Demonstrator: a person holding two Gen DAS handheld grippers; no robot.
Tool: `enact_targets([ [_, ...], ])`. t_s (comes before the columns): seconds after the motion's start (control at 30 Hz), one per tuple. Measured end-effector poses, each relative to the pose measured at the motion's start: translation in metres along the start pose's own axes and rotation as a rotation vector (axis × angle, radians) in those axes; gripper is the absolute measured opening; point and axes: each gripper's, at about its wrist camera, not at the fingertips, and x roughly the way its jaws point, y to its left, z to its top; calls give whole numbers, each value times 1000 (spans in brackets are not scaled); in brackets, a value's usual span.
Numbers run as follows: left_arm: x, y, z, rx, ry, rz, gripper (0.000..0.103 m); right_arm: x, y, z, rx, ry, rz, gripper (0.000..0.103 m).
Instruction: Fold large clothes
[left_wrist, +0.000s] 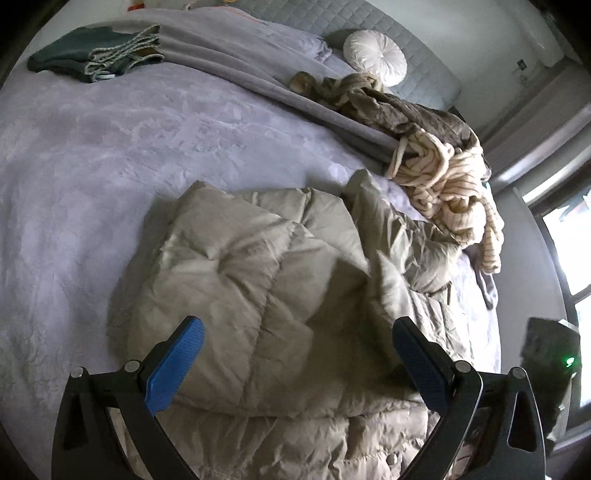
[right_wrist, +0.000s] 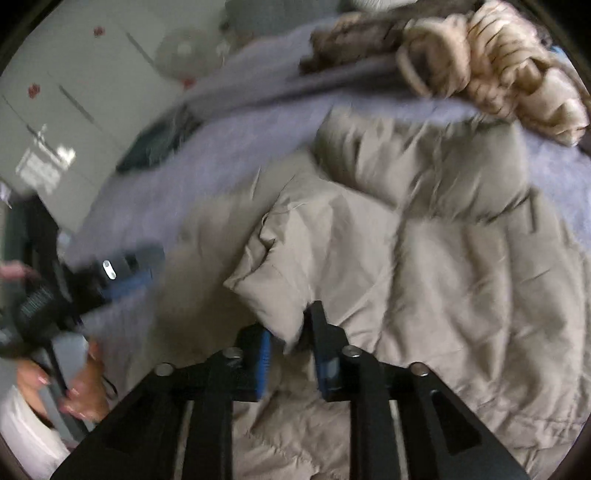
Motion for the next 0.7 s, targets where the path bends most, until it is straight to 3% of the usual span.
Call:
enact_targets([
  [0.07, 4, -4, -2, 6, 20, -24, 102, -1, -6, -9, 30, 18, 41, 41],
  [0.13, 12, -10, -3, 7, 55, -53, 102, -11, -20, -18, 83, 14, 76, 64],
  [0.33, 47, -40, -11, 49, 155, -108, 102, -61, -98, -62, 322, -3, 104, 65],
  [0.47, 76, -61, -16, 90, 211, -89, 102, -89, -170, -101, 566, -34, 108, 65],
  [0.57, 92, -75, -17, 109, 220, -64, 101, -107, -217, -125, 757, -114, 146, 65],
  [0.67, 104, -87, -17, 134, 246, -26, 58, -119, -260, -145, 945, -219, 184, 65],
  [0.7, 107, -87, -16, 140, 262, -30, 26, -122, -273, -151, 1006, -255, 196, 65],
])
